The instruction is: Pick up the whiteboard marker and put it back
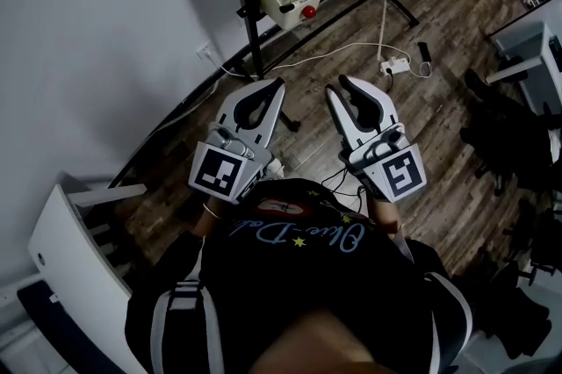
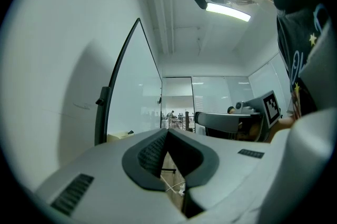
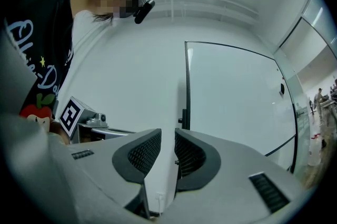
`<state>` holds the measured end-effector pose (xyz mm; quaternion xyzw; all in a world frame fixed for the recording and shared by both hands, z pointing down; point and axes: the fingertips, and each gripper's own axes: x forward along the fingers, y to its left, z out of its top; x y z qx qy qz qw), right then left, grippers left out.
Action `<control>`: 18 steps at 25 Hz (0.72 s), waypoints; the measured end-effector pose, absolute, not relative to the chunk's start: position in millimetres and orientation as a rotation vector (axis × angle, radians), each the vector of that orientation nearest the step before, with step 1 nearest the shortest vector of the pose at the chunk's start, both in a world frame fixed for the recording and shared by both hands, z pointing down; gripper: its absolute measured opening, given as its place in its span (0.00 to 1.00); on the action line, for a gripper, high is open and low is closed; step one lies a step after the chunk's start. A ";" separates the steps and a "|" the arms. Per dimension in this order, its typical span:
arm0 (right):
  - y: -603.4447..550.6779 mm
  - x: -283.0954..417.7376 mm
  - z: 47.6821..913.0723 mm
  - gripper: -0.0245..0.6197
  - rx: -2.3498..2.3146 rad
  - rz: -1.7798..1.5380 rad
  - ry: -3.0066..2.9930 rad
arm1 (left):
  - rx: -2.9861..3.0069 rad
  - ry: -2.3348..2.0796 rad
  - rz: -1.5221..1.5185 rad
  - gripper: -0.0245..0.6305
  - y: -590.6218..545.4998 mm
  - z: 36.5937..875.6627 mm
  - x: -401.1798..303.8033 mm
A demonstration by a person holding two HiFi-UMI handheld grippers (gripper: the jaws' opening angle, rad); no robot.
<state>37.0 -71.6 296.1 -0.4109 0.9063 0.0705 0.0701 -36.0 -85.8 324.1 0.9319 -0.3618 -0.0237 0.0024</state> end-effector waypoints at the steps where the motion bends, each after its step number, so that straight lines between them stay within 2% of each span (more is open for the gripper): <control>1: -74.9 33.5 297.0 0.16 -1.236 0.213 2.729 | 2.926 -1.132 -0.079 0.04 -89.4 324.2 -38.7; 18: -110.6 -0.3 304.1 0.18 -1.283 0.228 2.760 | 2.938 -1.066 -0.096 0.04 -124.3 329.2 -63.2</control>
